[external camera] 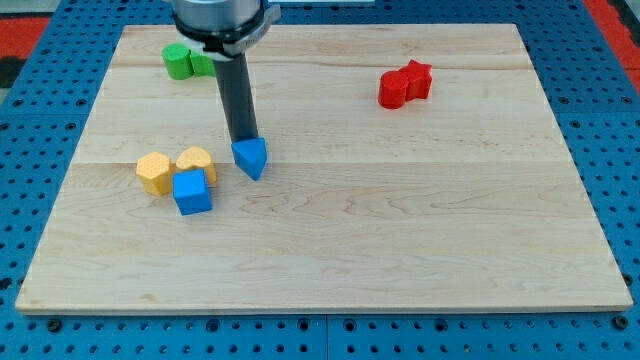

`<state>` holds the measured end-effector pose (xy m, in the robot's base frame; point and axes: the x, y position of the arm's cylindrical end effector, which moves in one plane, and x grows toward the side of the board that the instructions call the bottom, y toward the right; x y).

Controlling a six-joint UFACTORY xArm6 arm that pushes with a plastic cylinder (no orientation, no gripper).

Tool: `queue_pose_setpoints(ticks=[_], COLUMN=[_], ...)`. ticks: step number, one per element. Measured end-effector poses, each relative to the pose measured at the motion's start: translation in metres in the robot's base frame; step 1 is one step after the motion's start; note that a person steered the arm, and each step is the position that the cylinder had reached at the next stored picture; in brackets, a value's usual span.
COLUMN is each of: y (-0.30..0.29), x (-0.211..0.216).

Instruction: Push the blue triangle closer to the group of blocks

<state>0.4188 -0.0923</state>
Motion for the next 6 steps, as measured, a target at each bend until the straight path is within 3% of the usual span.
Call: queue_pose_setpoints(ticks=[2, 4, 6], y=[0.005, 0.108, 0.058], x=[0.023, 0.030, 0.040])
